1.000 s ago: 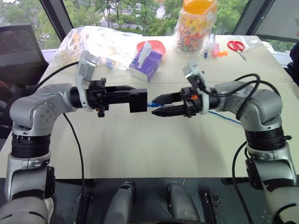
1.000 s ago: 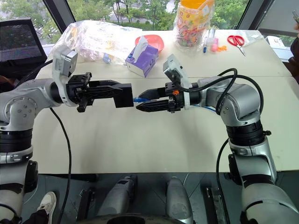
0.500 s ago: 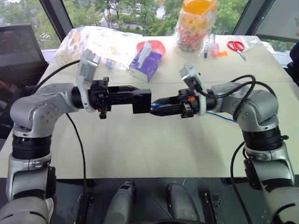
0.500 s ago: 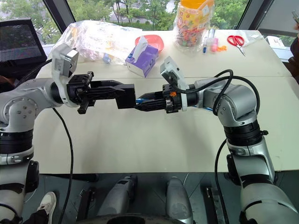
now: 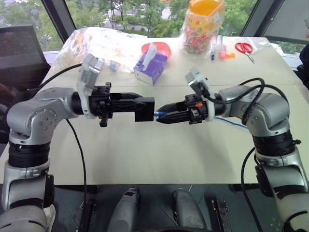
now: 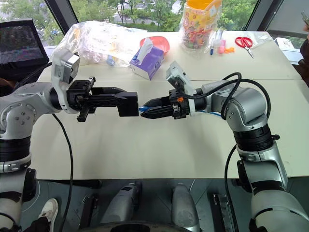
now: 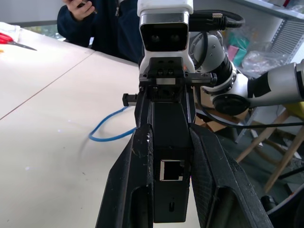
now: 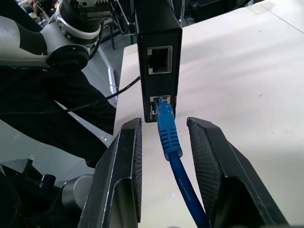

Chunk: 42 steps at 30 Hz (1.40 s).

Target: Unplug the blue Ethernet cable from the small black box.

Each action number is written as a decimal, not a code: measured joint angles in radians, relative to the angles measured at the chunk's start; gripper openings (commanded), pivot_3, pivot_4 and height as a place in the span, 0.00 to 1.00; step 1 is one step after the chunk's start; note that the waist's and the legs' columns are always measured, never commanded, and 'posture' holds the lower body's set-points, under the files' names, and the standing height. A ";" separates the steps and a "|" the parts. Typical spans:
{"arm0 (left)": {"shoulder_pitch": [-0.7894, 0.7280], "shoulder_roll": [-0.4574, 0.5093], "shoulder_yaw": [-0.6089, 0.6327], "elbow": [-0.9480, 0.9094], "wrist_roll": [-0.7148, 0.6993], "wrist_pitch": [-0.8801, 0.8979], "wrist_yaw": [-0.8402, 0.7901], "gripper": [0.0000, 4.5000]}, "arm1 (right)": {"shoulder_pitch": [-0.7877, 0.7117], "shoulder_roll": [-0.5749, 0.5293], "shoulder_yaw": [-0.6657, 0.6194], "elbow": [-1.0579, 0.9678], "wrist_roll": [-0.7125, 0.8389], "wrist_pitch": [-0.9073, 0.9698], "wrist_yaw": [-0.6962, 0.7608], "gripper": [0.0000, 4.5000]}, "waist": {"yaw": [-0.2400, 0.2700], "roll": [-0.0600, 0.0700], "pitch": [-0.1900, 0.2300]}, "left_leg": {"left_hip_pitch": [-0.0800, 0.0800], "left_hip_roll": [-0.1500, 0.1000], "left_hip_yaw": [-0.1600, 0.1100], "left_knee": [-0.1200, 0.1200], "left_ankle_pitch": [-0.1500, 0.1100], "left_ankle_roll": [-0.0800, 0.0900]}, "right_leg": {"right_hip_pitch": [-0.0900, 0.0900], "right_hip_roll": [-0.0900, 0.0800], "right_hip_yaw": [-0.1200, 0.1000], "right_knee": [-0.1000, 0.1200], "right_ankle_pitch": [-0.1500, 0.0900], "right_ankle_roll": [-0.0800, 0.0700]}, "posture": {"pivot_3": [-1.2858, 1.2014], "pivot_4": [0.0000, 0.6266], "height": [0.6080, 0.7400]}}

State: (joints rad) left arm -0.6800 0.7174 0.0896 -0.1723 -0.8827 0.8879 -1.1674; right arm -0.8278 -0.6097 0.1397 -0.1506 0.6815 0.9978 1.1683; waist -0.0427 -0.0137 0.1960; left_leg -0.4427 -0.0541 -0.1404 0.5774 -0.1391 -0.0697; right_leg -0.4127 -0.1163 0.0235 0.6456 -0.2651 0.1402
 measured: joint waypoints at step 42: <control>-0.004 0.060 0.017 0.009 0.000 0.026 -0.013 0.11 | 0.090 -0.114 0.121 -0.009 -0.156 -0.193 0.044 0.02 | 0.000 -0.001 0.000 | 0.000 0.000 0.000 0.001 0.000 0.000 | 0.000 0.000 0.000 0.000 0.000 0.000 | 0.52 0.24 0.91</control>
State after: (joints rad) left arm -0.6837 0.7778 0.1066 -0.1635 -0.8822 0.9142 -1.1804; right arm -0.7383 -0.7237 0.2608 -0.1597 0.5254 0.8050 1.2120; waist -0.0431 -0.0150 0.1959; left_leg -0.4425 -0.0542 -0.1399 0.5783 -0.1391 -0.0697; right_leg -0.4123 -0.1164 0.0236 0.6460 -0.2652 0.1401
